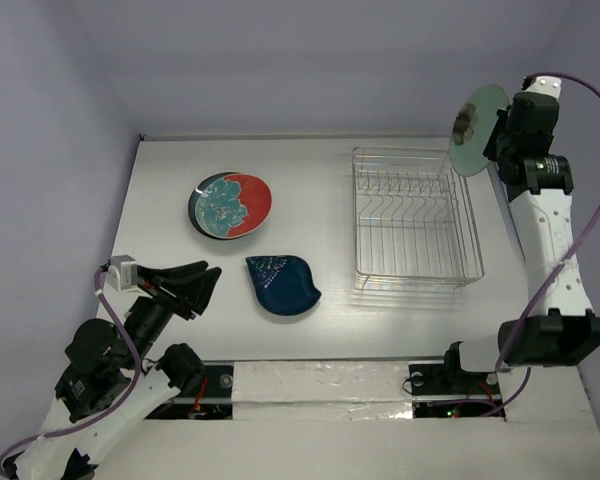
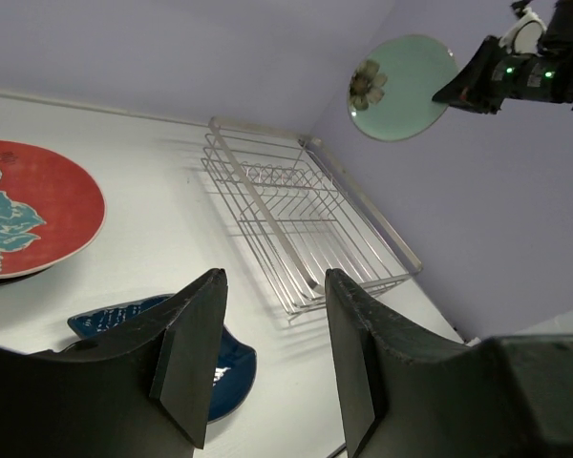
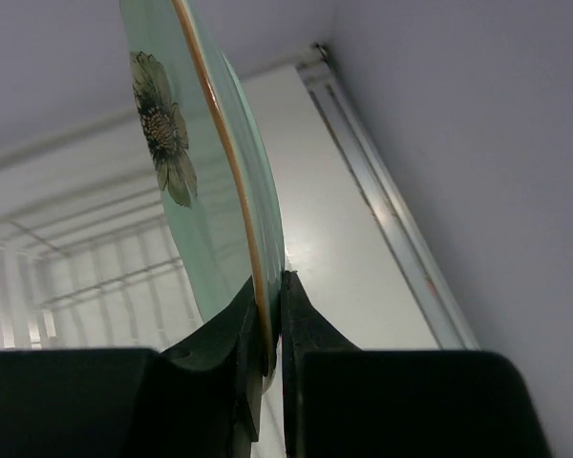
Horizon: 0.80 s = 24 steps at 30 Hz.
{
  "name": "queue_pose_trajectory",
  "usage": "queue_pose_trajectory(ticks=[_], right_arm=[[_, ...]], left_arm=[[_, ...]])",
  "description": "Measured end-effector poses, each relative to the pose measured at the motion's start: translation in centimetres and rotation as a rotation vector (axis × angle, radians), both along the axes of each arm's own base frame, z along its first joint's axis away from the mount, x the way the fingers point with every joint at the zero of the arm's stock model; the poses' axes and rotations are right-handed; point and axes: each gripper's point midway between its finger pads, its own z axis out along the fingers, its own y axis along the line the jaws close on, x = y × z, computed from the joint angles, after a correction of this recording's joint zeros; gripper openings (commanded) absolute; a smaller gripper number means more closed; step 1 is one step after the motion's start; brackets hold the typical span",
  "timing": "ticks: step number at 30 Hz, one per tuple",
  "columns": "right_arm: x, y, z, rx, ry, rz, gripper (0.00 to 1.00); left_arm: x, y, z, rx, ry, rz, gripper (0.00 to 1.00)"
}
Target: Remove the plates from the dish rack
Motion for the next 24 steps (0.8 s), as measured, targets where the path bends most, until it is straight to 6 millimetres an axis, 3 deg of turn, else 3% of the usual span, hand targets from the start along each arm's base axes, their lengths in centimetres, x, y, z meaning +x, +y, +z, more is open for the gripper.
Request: queue_pose_trajectory(ticks=[3,5,9,12,17,21,24], right_arm=[[-0.3,2.9,2.4,0.093,-0.104,0.066,0.00],[0.3,6.1,3.2,0.182,-0.155,0.138,0.00],[3.0,15.7,2.3,0.400,-0.205,0.361,0.00],[4.8,24.6,-0.7,0.601,-0.177,0.544,0.00],[6.6,37.8,-8.8,0.870,-0.025,0.734,0.00],[6.3,44.9,-15.9,0.995,0.125,0.770,0.00],[5.6,48.2,-20.0,1.037,0.216,0.765,0.00]], left_arm=[[0.0,0.0,0.0,0.001,0.001,0.000,0.44],[0.1,-0.1,-0.1,0.003,0.003,0.000,0.45],[0.3,-0.3,-0.3,0.013,0.012,0.000,0.46],[0.5,-0.5,-0.5,0.024,0.024,0.000,0.46],[0.8,-0.9,-0.9,0.042,0.041,0.000,0.46],[1.0,-1.0,-1.1,0.048,0.051,0.001,0.46],[1.1,-1.0,-1.2,0.051,0.055,0.008,0.46]])
